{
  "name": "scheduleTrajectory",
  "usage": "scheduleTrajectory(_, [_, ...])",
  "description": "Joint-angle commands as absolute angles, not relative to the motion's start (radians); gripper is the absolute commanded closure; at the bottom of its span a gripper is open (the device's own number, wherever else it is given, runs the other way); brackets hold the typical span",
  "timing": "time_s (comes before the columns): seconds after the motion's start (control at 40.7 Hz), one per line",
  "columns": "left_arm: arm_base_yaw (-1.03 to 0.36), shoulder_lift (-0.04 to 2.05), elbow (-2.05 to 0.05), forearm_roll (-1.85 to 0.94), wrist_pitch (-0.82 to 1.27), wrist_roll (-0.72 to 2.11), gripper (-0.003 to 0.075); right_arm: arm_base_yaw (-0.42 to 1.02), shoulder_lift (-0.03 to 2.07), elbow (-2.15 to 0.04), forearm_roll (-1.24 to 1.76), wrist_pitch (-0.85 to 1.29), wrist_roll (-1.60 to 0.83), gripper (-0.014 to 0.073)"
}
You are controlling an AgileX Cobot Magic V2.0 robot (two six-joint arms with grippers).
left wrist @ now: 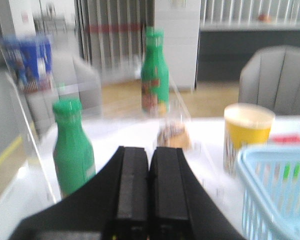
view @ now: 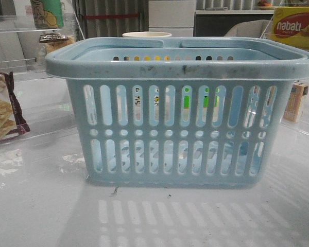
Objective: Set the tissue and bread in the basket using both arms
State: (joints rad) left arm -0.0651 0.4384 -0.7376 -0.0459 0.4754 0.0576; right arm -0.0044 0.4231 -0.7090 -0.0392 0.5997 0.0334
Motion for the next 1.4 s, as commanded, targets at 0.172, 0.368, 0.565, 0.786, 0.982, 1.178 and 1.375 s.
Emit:
scheduleTrajectory(0.172, [-0.067,0.598,-0.771,-0.055,0.572,0.055,0.0629,-0.004,0.602,-0.745,-0.051,0.619,0.035,0.0538])
scheduleTrajectory(0.368, [-0.067,0.692,-0.771,-0.046,0.629,0.055,0.0629,-0.004,0.699,-0.745,-0.051,0.697,0.035,0.0538])
scheduleTrajectory(0.565, [-0.067,0.761,-0.771,-0.027,0.638,0.058,0.0461,-0.004,0.758,-0.745,-0.051,0.709,0.035,0.0357])
scheduleTrajectory(0.786, [-0.067,0.779,-0.771,-0.028,0.634,0.069,0.0211,-0.004,0.809,-0.743,-0.051,0.7,0.035,0.0074])
scheduleTrajectory(0.982, [-0.106,0.779,-0.771,-0.066,0.624,0.111,0.0213,-0.014,0.885,-0.744,-0.063,0.642,0.035,0.0074])
scheduleTrajectory(1.178, [-0.227,0.779,-0.771,-0.066,0.622,0.111,0.0213,-0.139,1.003,-0.811,-0.061,0.592,0.036,0.0074])
scheduleTrajectory(1.375, [-0.293,0.779,-0.771,-0.066,0.609,0.111,0.0213,-0.227,1.159,-0.932,-0.034,0.55,0.036,0.0074])
